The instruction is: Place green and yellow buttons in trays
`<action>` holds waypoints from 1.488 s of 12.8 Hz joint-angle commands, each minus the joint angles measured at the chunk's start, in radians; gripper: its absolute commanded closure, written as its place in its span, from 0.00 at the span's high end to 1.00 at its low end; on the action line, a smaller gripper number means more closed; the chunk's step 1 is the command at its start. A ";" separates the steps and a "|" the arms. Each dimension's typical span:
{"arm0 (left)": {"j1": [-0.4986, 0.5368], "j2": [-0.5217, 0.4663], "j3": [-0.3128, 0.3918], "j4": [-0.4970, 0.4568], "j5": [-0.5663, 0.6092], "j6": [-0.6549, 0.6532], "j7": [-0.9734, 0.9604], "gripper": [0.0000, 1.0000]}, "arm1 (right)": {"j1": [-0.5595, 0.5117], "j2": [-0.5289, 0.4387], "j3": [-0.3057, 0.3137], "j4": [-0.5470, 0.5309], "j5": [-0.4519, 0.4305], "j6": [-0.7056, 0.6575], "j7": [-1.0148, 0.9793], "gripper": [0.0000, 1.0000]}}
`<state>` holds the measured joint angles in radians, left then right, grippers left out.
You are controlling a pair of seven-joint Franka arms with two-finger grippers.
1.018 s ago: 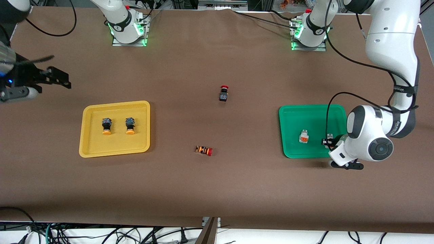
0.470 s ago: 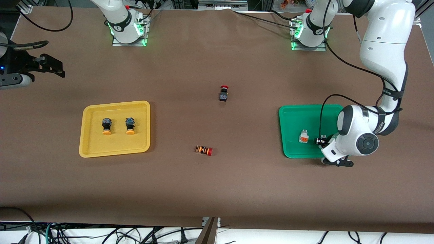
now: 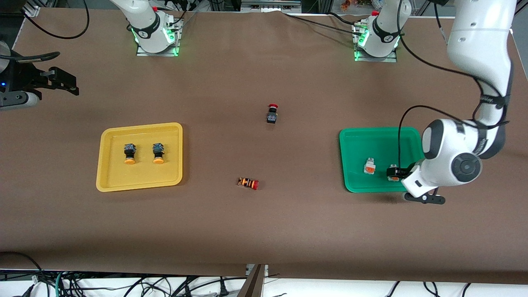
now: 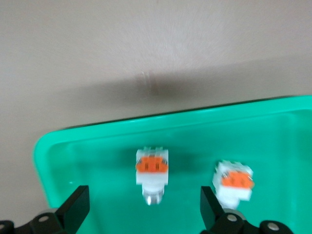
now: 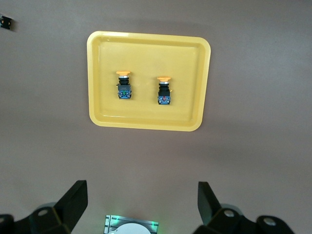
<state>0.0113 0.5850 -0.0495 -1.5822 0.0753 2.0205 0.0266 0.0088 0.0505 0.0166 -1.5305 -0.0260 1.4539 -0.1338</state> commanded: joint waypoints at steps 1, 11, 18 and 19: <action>0.004 -0.158 -0.013 -0.007 0.018 -0.106 0.041 1.00 | -0.012 0.012 0.011 0.021 -0.018 -0.009 -0.010 1.00; -0.021 -0.587 -0.007 -0.029 0.000 -0.349 0.096 1.00 | -0.010 0.012 0.013 0.020 -0.008 -0.010 -0.009 1.00; -0.005 -0.608 -0.003 -0.032 -0.078 -0.522 0.096 1.00 | -0.012 0.012 0.011 0.021 -0.014 -0.009 -0.012 1.00; -0.005 -0.608 -0.001 -0.032 -0.078 -0.522 0.098 1.00 | -0.012 0.012 0.011 0.021 -0.014 -0.009 -0.012 1.00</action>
